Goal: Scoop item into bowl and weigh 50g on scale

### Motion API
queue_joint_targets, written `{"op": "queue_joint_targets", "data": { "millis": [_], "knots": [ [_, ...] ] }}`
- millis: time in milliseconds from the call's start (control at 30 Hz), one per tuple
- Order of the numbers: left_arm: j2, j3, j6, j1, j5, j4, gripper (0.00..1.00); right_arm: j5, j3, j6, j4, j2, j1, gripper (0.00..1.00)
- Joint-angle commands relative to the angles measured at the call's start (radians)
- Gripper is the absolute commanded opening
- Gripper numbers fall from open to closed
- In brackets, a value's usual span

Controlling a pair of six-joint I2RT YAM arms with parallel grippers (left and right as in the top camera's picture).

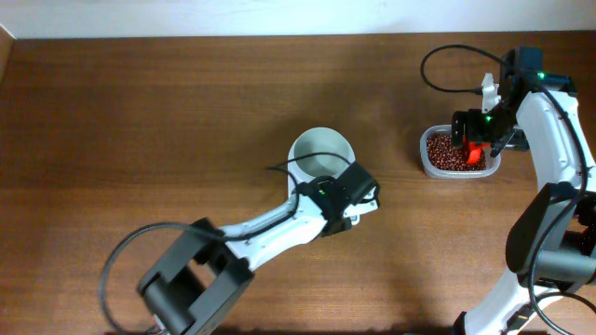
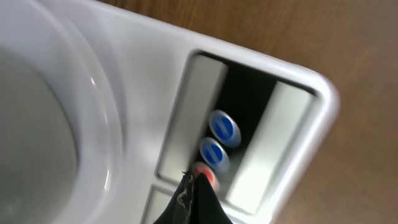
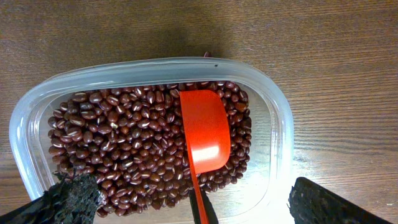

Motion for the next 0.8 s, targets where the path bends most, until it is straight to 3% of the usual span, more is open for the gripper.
{"op": "queue_joint_targets", "data": {
  "millis": [0, 67, 233, 367, 433, 600, 767],
  "knots": [
    [-0.207, -0.006, -0.017, 0.002, 0.22, -0.037, 0.0, 0.006, -0.006, 0.007, 0.001, -0.006, -0.003, 0.99],
    [-0.326, -0.006, -0.052, 0.002, 0.314, -0.067, 0.0, 0.006, -0.006, 0.007, 0.0, -0.006, -0.003, 0.99],
    [-0.573, -0.006, -0.301, 0.04, 0.323, -0.08, 0.0, 0.006, -0.006, 0.007, 0.0, -0.006, -0.003, 0.99],
    [-0.689, -0.006, -0.481, 0.198, 0.32, -0.085, 0.0, 0.006, -0.006, 0.007, 0.0, -0.006, -0.003, 0.99],
    [-0.73, -0.006, -0.554, 0.344, 0.32, -0.109, 0.0, 0.006, -0.006, 0.007, 0.0, -0.006, -0.003, 0.99],
    [-0.725, -0.006, -0.579, 0.589, 0.303, -0.119, 0.0, 0.006, -0.006, 0.007, 0.0, -0.006, -0.003, 0.99],
    [-0.605, -0.006, -0.579, 0.773, 0.147, -0.089, 0.0, 0.006, -0.006, 0.007, 0.001, -0.006, -0.003, 0.99]
  ]
}}
